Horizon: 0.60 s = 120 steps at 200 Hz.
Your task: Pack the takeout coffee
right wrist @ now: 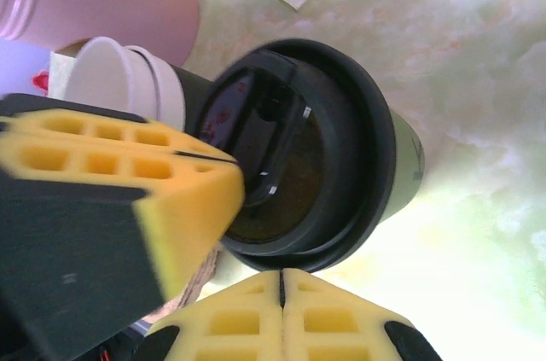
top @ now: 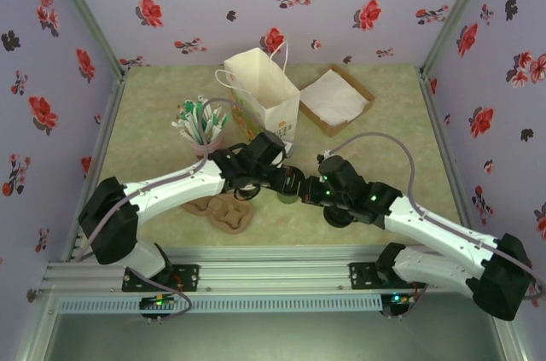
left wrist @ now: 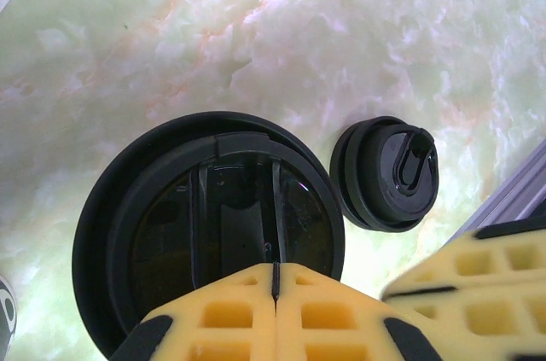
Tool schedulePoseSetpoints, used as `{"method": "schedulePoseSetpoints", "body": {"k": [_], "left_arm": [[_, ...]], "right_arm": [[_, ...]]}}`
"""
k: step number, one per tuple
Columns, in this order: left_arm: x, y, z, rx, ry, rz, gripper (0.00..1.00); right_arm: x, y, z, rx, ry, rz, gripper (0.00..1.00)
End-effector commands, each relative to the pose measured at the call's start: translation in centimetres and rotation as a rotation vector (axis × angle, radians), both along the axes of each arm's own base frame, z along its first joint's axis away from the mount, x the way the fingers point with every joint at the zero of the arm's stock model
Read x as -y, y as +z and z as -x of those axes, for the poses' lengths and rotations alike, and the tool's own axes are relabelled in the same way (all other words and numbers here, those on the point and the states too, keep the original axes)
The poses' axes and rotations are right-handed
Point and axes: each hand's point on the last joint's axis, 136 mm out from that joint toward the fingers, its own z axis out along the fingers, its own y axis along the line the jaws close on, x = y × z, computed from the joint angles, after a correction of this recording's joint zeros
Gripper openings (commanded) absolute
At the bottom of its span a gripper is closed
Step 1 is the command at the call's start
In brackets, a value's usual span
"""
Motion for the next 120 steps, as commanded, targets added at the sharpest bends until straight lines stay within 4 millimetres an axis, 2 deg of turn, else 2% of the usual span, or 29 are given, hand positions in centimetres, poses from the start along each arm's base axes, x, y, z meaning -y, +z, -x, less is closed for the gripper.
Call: {"method": "schedulePoseSetpoints", "body": {"k": [1, 60, 120], "left_arm": [[-0.3, 1.1, 0.3, 0.012, 0.014, 0.013, 0.04], [-0.9, 0.6, 0.4, 0.012, 0.022, -0.012, 0.04], [-1.4, 0.5, 0.3, 0.021, 0.030, -0.030, 0.03]], "right_arm": [[-0.6, -0.1, -0.6, -0.017, -0.043, -0.062, 0.00], [-1.0, -0.7, -1.0, -0.020, -0.048, -0.060, 0.00], [-0.3, -1.8, -2.0, -0.030, -0.078, -0.018, 0.00]]}}
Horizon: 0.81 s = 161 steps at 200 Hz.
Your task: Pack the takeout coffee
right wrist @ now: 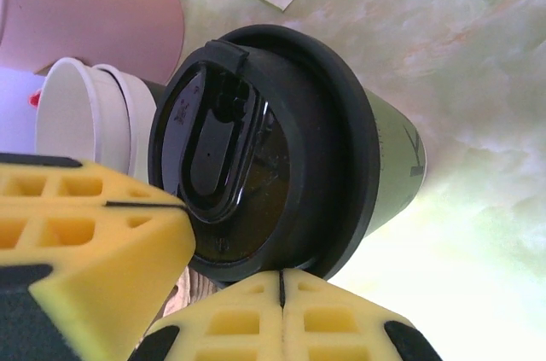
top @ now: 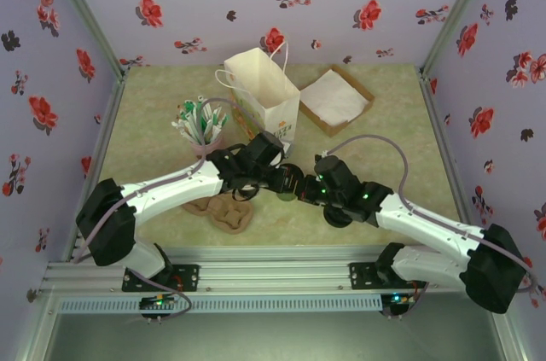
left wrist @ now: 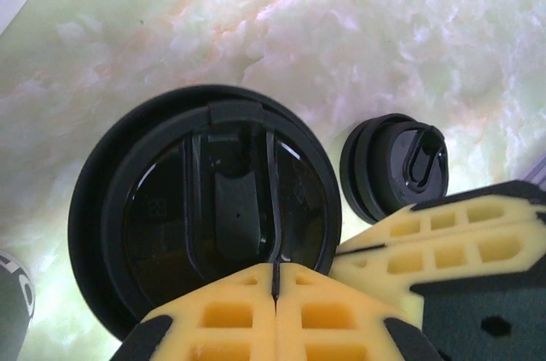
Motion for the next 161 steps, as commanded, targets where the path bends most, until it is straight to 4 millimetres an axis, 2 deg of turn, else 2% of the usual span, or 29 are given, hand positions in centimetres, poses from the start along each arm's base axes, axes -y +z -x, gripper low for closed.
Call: {"method": "schedulePoseSetpoints", "body": {"k": [1, 125, 143, 161], "left_arm": [[-0.7, 0.4, 0.4, 0.012, 0.013, -0.011, 0.04], [-0.9, -0.6, 0.2, 0.005, 0.024, -0.025, 0.03], [-0.9, -0.6, 0.2, 0.004, 0.025, -0.023, 0.03], [-0.8, -0.2, 0.2, 0.009, 0.025, -0.016, 0.03]], "right_arm": [[0.4, -0.4, -0.8, -0.004, -0.034, 0.011, 0.00], [1.8, -3.5, -0.4, -0.083, -0.061, 0.106, 0.00], [1.9, -3.4, -0.3, -0.086, -0.057, 0.117, 0.00], [2.0, -2.3, -0.3, -0.073, -0.046, 0.122, 0.00]]}}
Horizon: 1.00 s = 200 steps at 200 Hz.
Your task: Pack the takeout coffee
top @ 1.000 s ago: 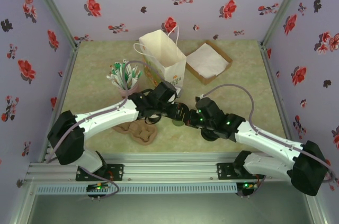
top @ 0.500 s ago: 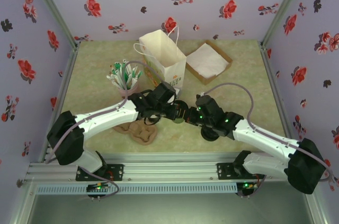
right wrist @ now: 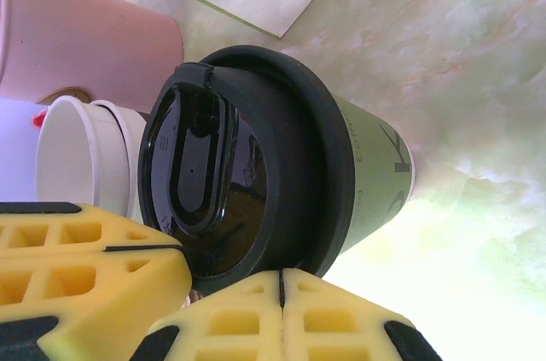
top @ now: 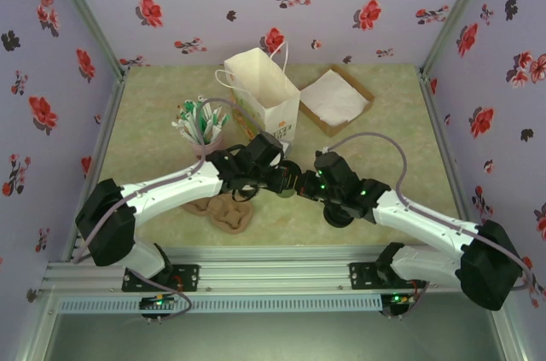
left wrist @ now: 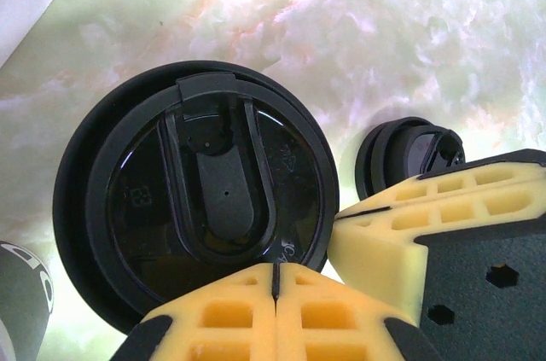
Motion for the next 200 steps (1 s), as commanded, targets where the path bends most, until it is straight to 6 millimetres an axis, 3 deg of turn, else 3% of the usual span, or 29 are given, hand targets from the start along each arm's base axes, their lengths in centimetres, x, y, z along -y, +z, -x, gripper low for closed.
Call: {"method": "schedulePoseSetpoints", "body": {"k": [1, 28, 51, 79, 125, 160, 200], "left_arm": [[-0.4, 0.2, 0.4, -0.004, 0.010, 0.000, 0.03], [-0.2, 2.0, 0.1, 0.023, 0.011, 0.036, 0.05], [-0.4, 4.4, -0.3, 0.057, 0.016, 0.074, 0.17], [-1.1, 7.6, -0.3, 0.100, 0.017, 0.121, 0.34], [-6.0, 10.3, 0.3, 0.172, 0.098, 0.105, 0.59], [-10.5, 11.0, 1.1, 0.206, 0.181, 0.086, 0.80], [-13.2, 10.7, 1.6, 0.215, 0.233, 0.067, 0.91]], "right_arm": [[2.0, -2.1, 1.0, -0.078, -0.017, 0.124, 0.00], [2.9, 1.3, 0.8, -0.012, -0.003, 0.171, 0.03], [4.1, 4.2, 0.5, 0.051, -0.001, 0.227, 0.17], [4.3, 6.1, -0.1, 0.086, 0.034, 0.295, 0.33], [2.6, 6.3, -1.7, 0.078, 0.128, 0.396, 0.63], [0.9, 5.4, -2.6, 0.054, 0.204, 0.453, 0.71], [-0.6, 4.1, -3.0, 0.043, 0.276, 0.568, 0.78]]}}
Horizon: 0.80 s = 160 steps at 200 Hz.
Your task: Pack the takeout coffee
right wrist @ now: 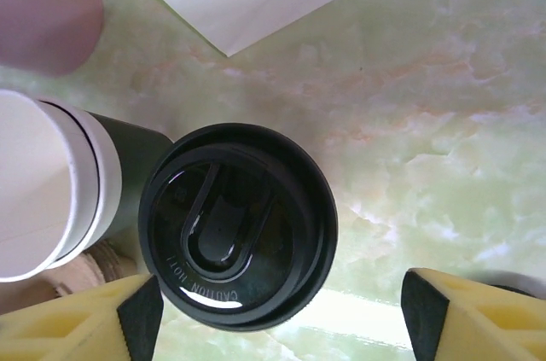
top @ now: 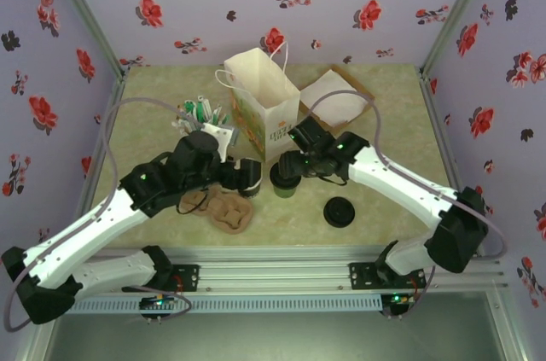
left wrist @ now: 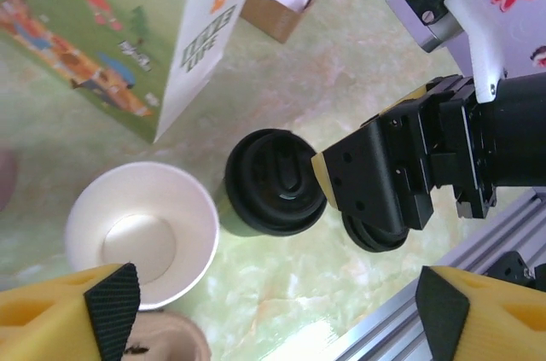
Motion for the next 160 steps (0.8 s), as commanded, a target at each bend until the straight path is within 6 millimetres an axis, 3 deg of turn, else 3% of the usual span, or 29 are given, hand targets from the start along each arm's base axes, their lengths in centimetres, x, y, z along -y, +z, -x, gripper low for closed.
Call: {"method": "schedulePoseSetpoints", "body": {"k": [1, 36, 160], "left_arm": [[-2.3, -1.9, 0.1, -0.028, 0.061, -0.073, 0.92], [-3.1, -2.2, 0.0, -0.025, 0.083, -0.071, 0.99], [-4.0, -2.4, -0.2, -0.022, 0.104, -0.077, 0.99]], "right_arm": [[-0.3, 0.2, 0.0, 0.018, 0.062, 0.093, 0.78], [-1.4, -0.1, -0.4, 0.022, 0.099, 0.158, 0.82], [-2.4, -2.2, -0.9, 0.000, 0.151, 0.328, 0.83]]}}
